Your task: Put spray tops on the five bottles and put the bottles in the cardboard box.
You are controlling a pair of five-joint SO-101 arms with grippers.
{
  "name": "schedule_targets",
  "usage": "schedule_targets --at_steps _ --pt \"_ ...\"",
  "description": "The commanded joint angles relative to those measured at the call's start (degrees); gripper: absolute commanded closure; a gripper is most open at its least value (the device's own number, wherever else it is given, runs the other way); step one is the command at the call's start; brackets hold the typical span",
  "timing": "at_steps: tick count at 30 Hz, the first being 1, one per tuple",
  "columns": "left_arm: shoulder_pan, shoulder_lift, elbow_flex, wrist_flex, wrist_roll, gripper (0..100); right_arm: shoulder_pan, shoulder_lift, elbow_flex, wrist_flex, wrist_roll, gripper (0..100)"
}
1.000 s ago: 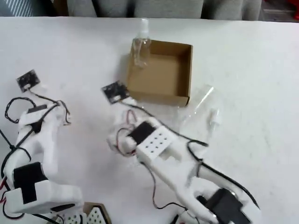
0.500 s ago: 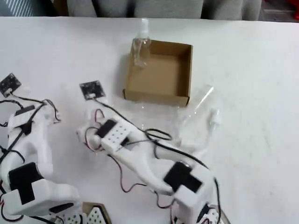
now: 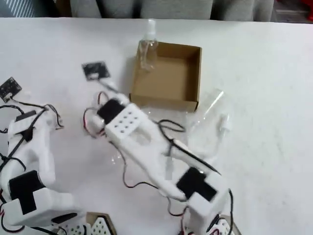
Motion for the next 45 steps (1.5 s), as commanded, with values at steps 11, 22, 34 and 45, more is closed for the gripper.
schedule_targets --at_steps 11,22,34,45 --pt "7.0 -19.7 2.5 12.7 0.4 98 28.7 -23.9 10.5 16.7 22.3 94.3" --pt "23.9 -37.3 0.7 26.8 0.2 98 37.0 -24.7 31.0 0.0 22.5 98.1" --pt "31.2 -24.9 -9.1 33.0 0.8 97 39.1 -24.2 34.6 -4.6 22.5 98.2" --pt "30.7 -24.5 -6.8 33.3 8.4 69 39.0 -24.4 34.5 -5.5 22.5 98.2"
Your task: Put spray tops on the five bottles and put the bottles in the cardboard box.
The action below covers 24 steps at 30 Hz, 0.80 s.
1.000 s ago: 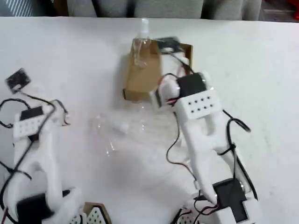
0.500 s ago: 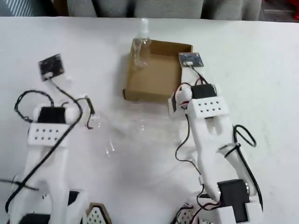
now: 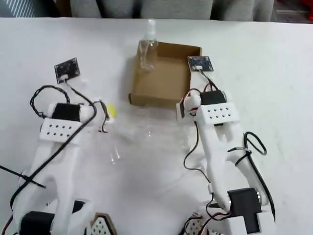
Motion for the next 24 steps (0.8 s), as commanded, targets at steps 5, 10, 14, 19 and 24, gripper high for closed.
schedule_targets --at_steps 5,10,14,19,24 --pt "-1.8 4.3 -1.5 -0.8 1.1 72 0.2 -2.1 -0.4 -1.4 0.6 98.2" --pt "-2.2 12.4 -5.0 0.8 1.1 72 0.2 -2.1 -0.4 -1.5 0.6 98.2" --pt "-2.2 17.2 -8.2 3.0 1.1 72 0.2 -2.1 -0.4 -1.5 0.6 98.2" --pt "-3.9 23.2 -11.0 3.3 1.2 72 0.2 -2.1 -0.4 -1.5 0.6 98.2" --pt "-4.3 28.3 -13.3 3.3 1.2 72 0.2 -2.1 -0.4 -1.5 0.6 98.2"
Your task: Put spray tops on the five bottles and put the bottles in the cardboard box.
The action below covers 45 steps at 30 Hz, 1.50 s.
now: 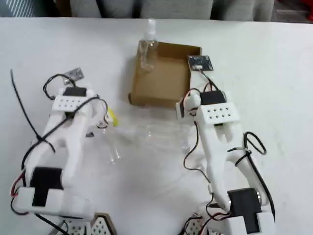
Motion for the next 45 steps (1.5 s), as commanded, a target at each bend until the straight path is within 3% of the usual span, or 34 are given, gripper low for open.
schedule_targets --at_steps 1,31,45 --pt "-0.8 1.5 -3.9 0.6 0.5 72 0.2 -2.1 -0.4 -0.9 0.6 98.2" --pt "-0.6 9.4 -5.8 1.5 -1.2 72 0.4 -2.0 -0.2 -2.1 0.6 98.2" --pt "-0.4 9.9 -1.0 -8.0 1.8 72 0.5 -2.0 -0.2 -2.0 0.6 98.2"
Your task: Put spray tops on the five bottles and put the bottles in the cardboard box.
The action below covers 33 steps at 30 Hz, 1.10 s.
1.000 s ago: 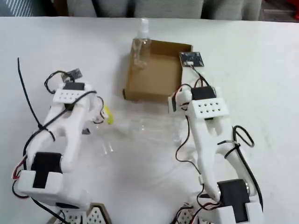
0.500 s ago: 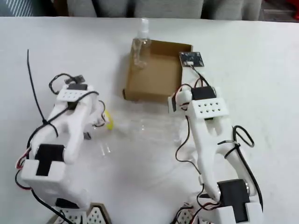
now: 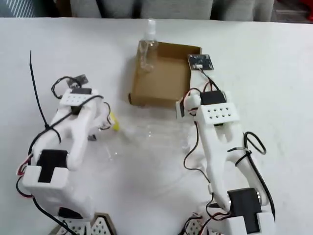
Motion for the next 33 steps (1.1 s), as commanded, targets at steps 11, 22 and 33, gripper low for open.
schedule_targets --at_steps 11,22,33 --pt "1.5 -1.0 0.7 -3.1 -4.9 93 0.3 -2.0 -0.2 -0.6 0.6 98.2" --pt "-6.2 -1.1 -8.4 6.5 -31.9 98 -3.7 -2.6 -0.2 1.3 0.1 98.2" --pt "-14.3 -0.4 -10.3 0.4 -37.1 98 -15.7 -10.4 0.5 3.1 0.1 98.1"
